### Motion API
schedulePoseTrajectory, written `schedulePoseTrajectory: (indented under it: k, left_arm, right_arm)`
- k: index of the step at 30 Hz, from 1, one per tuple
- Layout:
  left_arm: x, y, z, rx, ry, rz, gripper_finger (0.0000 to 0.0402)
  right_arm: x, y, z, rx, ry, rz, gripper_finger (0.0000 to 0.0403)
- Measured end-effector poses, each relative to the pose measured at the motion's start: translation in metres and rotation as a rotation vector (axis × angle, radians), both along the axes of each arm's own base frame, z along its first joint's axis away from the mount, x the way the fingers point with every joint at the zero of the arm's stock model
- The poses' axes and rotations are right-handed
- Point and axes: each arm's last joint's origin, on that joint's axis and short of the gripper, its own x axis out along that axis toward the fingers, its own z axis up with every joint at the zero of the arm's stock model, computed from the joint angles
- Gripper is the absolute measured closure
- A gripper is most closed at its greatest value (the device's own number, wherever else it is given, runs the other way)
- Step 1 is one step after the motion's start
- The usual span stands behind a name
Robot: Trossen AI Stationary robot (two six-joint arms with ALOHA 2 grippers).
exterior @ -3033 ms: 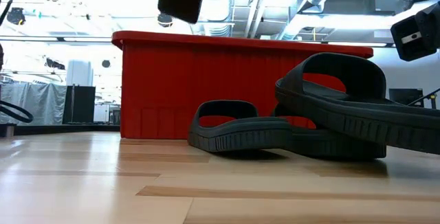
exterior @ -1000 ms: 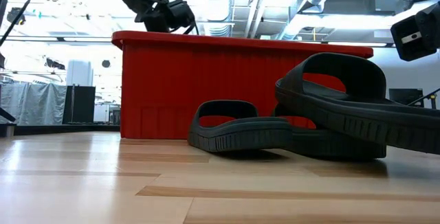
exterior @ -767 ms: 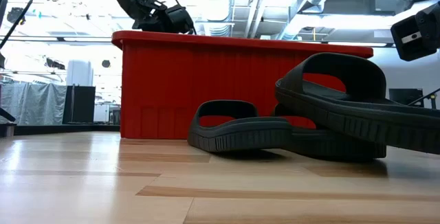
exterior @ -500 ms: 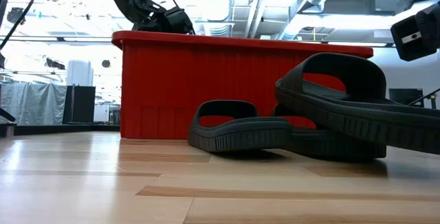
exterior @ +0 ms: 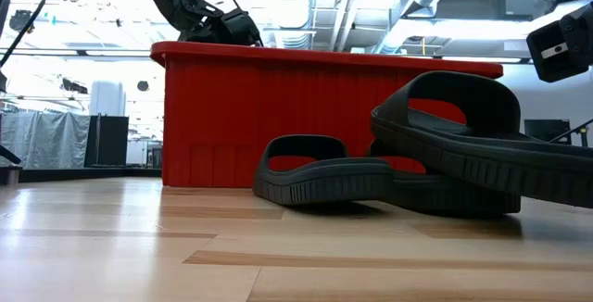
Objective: Pick and place slides into bin
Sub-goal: Put the black slides into the red bin
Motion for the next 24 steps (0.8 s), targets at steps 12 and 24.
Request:
schedulePoseTrajectory:
  k: [12, 24]
  left_arm:
    - [-0.0019, 0.0029, 0.0002, -0.011, -0.015, 0.003, 0.0333]
    - [-0.0024, 0.0041, 0.0008, -0.008, -0.023, 0.010, 0.0255]
  right_arm:
    - [0.0000, 0.0000, 0.0000, 0.000, 0.000, 0.000, 0.0159]
    - [0.0000, 0.0000, 0.0001, 0.000, 0.000, 0.000, 0.0159]
